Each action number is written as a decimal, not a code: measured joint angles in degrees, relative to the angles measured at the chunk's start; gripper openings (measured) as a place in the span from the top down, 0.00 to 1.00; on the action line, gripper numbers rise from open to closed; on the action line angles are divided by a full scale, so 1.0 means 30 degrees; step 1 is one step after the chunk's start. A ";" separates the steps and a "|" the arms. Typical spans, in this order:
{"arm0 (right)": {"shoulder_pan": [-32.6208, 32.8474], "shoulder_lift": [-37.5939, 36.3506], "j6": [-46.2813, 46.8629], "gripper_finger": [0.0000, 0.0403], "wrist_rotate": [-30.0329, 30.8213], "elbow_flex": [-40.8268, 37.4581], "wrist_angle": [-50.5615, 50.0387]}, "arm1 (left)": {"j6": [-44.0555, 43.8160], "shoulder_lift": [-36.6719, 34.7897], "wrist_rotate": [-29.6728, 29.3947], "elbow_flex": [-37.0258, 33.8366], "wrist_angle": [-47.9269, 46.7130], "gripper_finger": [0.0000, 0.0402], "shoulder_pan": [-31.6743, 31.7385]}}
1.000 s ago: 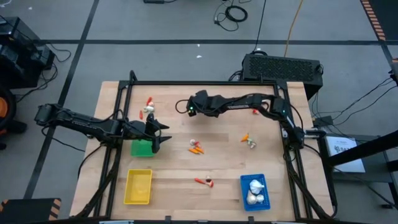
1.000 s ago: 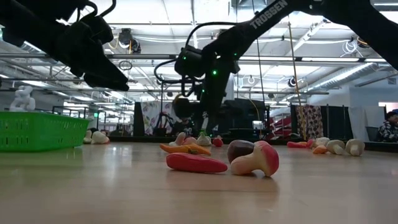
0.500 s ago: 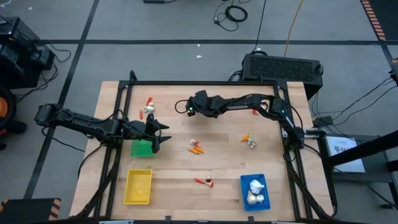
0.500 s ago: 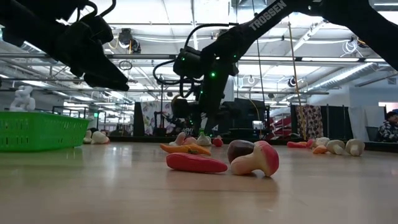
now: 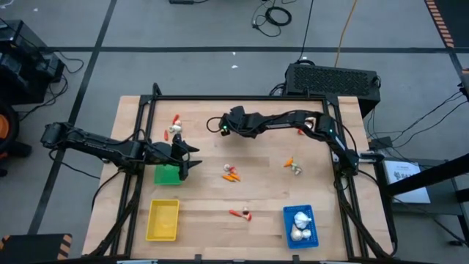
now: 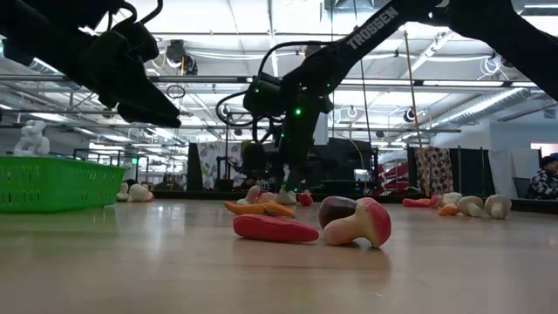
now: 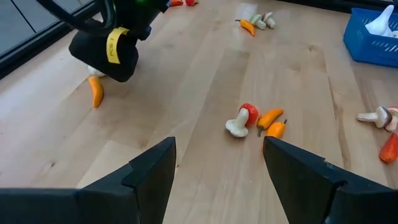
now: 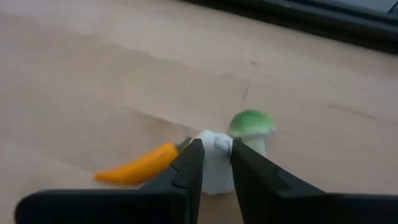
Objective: Sort produce into baskets
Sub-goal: Put the garlic into the blue bin
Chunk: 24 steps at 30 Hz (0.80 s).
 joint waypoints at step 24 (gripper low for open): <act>0.1231 0.0300 -0.2387 1.00 -0.0193 0.5106 -0.8164 | 0.0007 0.0000 0.0000 0.0000 -0.0160 0.38 0.0000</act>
